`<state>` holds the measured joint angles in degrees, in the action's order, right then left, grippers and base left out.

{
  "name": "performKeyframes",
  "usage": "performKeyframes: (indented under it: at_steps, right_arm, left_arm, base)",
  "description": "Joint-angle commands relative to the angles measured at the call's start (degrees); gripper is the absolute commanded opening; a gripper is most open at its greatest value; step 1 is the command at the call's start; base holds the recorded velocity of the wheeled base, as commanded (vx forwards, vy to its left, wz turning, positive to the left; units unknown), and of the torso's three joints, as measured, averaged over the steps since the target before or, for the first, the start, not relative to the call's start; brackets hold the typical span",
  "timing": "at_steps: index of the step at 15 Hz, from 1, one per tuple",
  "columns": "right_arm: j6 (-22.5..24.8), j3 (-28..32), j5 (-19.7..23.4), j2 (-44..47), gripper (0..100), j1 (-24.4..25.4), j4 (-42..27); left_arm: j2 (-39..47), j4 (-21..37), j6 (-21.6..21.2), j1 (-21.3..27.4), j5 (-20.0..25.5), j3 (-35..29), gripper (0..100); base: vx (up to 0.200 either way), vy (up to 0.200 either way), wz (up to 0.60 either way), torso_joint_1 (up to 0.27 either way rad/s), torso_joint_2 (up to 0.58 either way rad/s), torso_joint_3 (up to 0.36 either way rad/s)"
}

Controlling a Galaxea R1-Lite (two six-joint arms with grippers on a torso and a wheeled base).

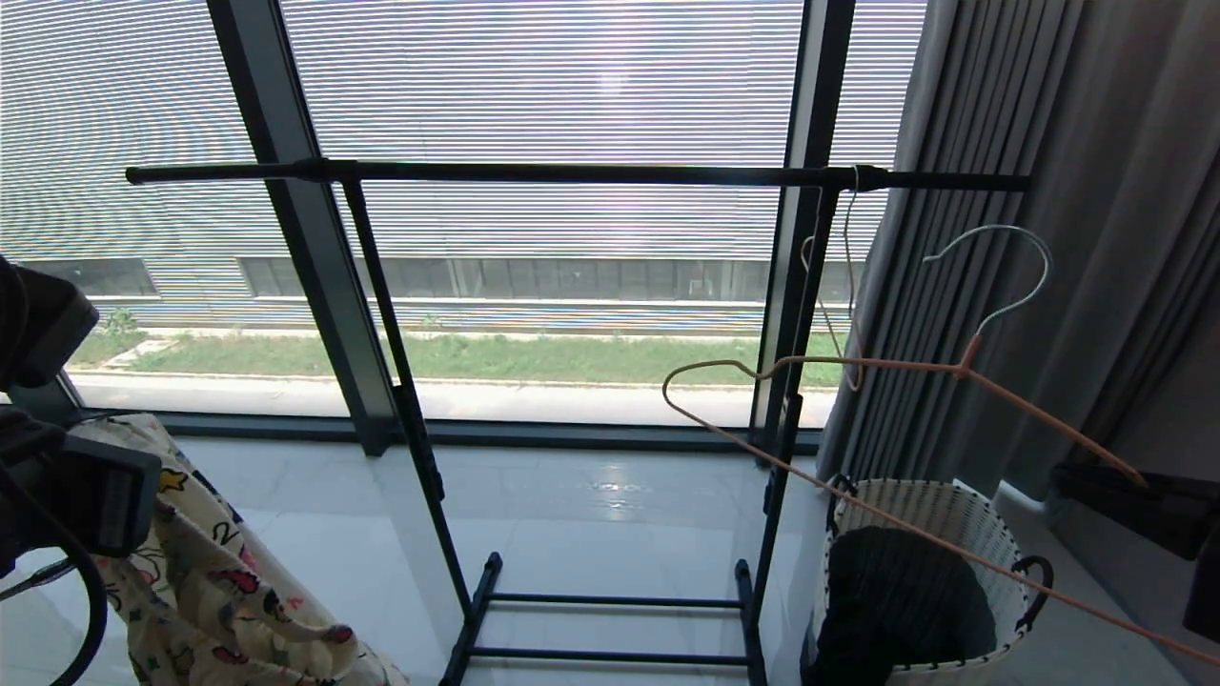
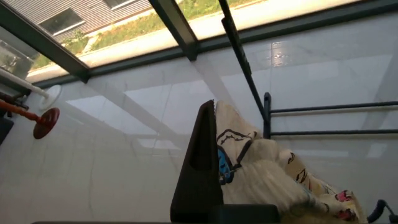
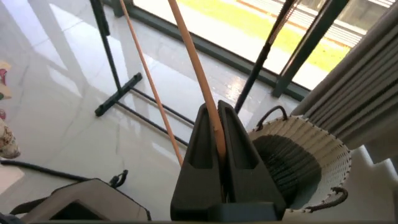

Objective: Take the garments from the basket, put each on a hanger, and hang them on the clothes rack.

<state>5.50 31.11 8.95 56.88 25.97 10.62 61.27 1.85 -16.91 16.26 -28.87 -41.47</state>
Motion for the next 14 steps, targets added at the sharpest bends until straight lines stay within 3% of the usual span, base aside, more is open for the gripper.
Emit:
performKeyframes:
  at_steps: [1,2,4,7,14]
  right_arm:
    - [0.1,0.2,0.1,6.7,0,10.0,3.5]
    - [0.0,0.4,0.1,8.4,0,14.0,4.8]
    - [0.0,1.1,0.0,12.6,0,19.0,8.0]
    - [0.0,3.7,0.0,18.1,0,19.4,13.5]
    - [-0.3,9.1,-0.1,24.0,0,19.7,14.7]
  left_arm:
    - [12.1,-6.1,1.8,0.5,-2.6,-6.5,0]
    - [15.5,-6.6,4.0,1.2,-4.3,-9.2,0]
    - [22.9,-6.6,14.0,4.1,-9.1,-15.0,0]
    - [27.2,-6.6,21.9,8.3,-10.8,-17.4,0]
    - [29.6,-6.6,23.6,12.3,-10.7,-20.2,0]
  base:
    - [0.000,0.000,0.00,0.000,0.00,0.000]
    - [0.000,0.000,0.00,0.000,0.00,0.000]
    - [0.000,0.000,0.00,0.000,0.00,0.000]
    - [0.000,0.000,0.00,0.000,0.00,0.000]
    - [0.000,0.000,0.00,0.000,0.00,0.000]
